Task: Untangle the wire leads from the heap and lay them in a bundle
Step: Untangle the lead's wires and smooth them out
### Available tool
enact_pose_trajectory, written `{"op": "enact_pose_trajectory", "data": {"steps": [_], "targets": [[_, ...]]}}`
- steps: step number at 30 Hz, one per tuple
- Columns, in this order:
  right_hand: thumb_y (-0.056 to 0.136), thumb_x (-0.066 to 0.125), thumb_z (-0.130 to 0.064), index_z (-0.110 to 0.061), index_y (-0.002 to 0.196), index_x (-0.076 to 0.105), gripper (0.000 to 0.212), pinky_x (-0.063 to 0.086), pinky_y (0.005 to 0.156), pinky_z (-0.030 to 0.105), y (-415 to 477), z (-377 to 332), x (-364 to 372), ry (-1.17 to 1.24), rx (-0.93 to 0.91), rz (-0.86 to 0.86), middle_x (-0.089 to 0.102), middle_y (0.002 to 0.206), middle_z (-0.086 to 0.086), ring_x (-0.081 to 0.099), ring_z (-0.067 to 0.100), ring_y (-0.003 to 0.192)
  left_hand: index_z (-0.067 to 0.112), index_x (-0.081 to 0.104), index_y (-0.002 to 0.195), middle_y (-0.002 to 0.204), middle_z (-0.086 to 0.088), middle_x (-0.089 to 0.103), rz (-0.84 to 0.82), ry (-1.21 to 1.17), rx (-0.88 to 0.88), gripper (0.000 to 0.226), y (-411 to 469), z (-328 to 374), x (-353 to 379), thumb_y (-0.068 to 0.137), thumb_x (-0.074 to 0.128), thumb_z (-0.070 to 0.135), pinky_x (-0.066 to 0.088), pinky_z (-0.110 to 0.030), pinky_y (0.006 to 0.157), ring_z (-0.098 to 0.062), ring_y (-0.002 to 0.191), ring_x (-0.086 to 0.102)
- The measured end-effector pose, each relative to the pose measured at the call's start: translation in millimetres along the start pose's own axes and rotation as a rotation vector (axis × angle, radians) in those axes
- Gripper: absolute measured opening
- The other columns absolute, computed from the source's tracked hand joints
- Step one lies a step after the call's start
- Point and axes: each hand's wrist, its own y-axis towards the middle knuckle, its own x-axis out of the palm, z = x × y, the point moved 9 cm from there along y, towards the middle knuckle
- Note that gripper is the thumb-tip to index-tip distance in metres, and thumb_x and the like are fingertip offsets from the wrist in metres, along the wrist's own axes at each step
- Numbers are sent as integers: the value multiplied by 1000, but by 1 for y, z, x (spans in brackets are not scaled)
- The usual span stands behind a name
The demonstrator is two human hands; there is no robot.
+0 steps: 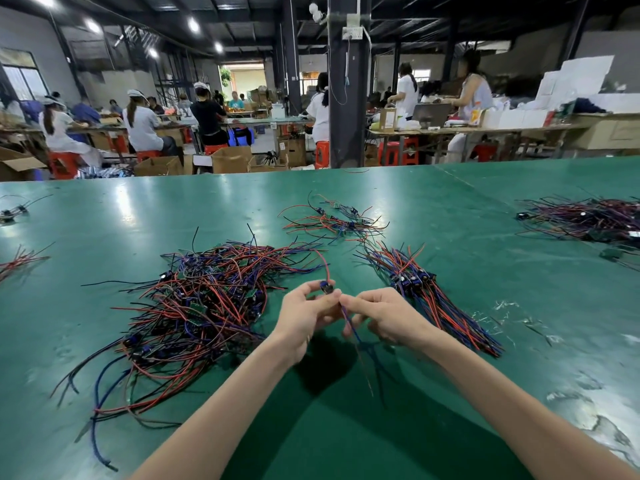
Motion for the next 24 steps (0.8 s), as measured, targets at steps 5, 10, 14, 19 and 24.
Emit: {"op": "enact_pose_trajectory", "data": {"steps": [5,10,14,19,24], "targets": [[88,63,-4,-1,78,68,12,32,38,7,-1,-2,-4,108,-81,61,64,52,1,43,-3,34,8,59,104,90,-12,65,-41,18,36,24,-2,1,9,82,67,2,56,-21,64,-14,71,64],[85,64,2,4,83,66,4,41,57,8,3,-2,-10,140,-127,133,64,58,7,55,0,48,10,58,106,95,-12,70,-78,-3,27,29,-2,4,10,79,69,11,57,-27,70,-16,77,66],[85,65,0,-6,75,65,11,38,49,5,5,-5,-31,125,-143,238,66,52,-1,51,-4,41,12,59,110,107,-8,69,-133,-9,-32,45,-2,0,14,69,69,30,56,-32,75,-19,93,64],[85,68,-7,-10,78,65,8,45,67,14,7,-5,-74,92,-158,411,70,62,6,61,5,57,10,59,116,114,-9,68,-113,-12,-61,33,-1,-2,10,88,59,28,58,-33,76,-19,94,64],[84,70,-10,-9,75,67,9,41,50,9,3,4,-112,78,-101,584,69,68,12,53,0,46,7,60,112,112,-12,67,-88,-6,-46,24,0,-1,5,97,50,23,58,-35,77,-24,96,65]]}}
